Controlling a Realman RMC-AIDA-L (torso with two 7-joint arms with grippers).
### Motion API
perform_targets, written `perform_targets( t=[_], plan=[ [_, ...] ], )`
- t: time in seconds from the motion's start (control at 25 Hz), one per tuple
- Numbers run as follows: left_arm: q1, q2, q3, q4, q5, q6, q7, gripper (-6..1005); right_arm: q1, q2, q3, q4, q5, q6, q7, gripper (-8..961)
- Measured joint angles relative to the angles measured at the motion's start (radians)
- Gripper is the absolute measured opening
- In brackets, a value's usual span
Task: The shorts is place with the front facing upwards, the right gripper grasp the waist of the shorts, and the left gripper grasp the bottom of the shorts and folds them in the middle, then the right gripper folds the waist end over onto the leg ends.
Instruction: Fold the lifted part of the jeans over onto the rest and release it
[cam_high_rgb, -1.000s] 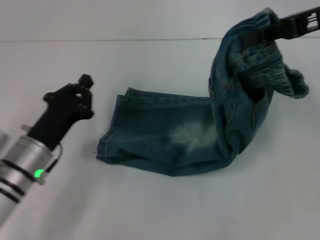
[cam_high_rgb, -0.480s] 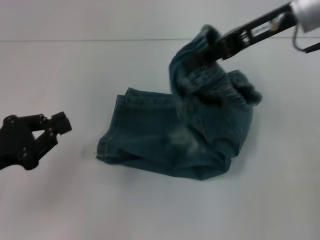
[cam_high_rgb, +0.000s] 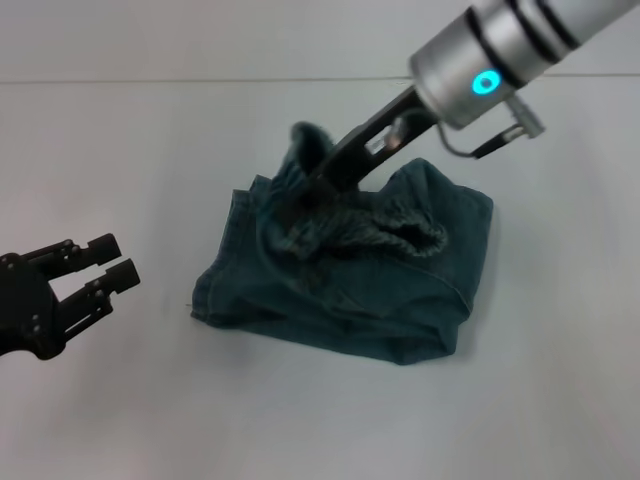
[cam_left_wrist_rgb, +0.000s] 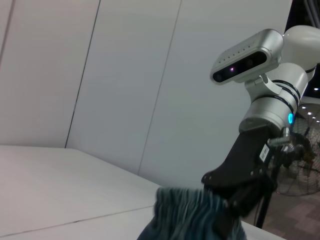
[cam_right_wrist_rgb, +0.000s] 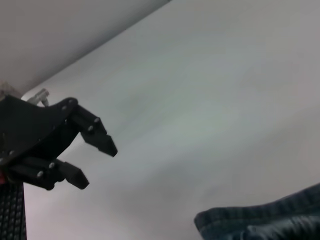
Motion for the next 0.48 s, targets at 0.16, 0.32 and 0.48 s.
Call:
perform_targets(
  t=[0.16,0.32,0.48],
  plan=[
    [0.001,0.0,0.0,-0.005,0.0,-0.004,0.001,385,0.031,0.032,-0.026,0.024,-0.019,0.033,-0.004,182],
    [0.001,-0.001,0.004,-0.012,0.002,-0.012,0.003,400,0.038,0.041,-0.053,0.024,-0.021,0.046,0.008,216],
    [0.002,-0.002,0.007,-0.024,0.002,-0.02,0.011,401,0.031,0.038,-0.052,0.015,-0.02,0.035,0.014,388]
  ],
)
